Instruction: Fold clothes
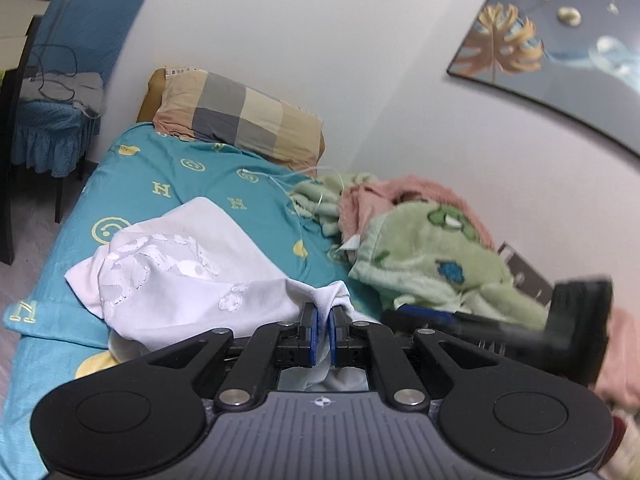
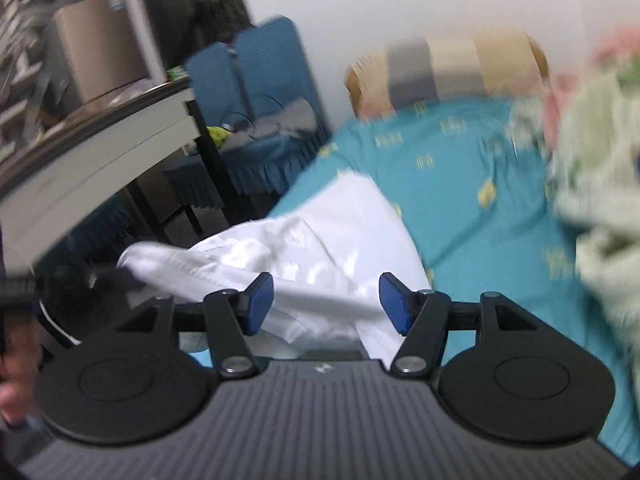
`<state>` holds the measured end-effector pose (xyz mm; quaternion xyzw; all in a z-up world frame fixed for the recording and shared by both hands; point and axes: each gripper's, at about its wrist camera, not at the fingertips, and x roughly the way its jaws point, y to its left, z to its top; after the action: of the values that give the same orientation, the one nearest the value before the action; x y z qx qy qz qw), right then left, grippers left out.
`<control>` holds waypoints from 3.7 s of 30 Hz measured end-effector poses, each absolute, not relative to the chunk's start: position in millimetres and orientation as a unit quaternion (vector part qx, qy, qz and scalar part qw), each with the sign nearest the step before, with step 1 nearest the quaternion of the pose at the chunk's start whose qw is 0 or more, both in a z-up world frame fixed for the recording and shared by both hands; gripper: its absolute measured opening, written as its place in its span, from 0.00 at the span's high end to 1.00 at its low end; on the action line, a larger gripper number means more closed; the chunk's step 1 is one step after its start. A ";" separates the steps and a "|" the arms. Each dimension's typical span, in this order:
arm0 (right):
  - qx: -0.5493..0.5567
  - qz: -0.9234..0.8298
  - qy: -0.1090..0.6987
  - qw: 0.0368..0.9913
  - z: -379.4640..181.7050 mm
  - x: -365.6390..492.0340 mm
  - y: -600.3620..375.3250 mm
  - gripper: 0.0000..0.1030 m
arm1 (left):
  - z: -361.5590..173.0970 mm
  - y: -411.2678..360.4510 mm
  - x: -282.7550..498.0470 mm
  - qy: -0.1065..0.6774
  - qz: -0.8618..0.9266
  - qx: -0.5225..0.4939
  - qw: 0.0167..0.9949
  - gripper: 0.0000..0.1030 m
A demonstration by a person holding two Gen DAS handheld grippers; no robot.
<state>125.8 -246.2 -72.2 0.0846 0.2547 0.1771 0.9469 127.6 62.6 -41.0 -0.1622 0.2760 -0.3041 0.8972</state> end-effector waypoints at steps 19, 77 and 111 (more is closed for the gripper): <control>0.081 0.144 0.225 0.960 -84.0 135.1 -209.3 0.88 | -57.6 49.7 149.0 0.299 -0.230 -0.152 0.914 0.93; 0.204 0.215 0.306 0.905 -92.0 143.6 -251.7 0.92 | -114.5 -108.3 73.4 0.106 -0.095 0.230 0.963 0.45; 0.247 0.212 0.203 0.924 -76.8 126.1 -249.7 0.92 | -105.5 -104.2 67.8 0.184 0.072 0.161 0.967 0.35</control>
<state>126.1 -249.7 -76.8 0.2466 0.2025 0.2121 0.9237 67.8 -104.2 -105.5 0.1610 0.1844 0.0717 0.9669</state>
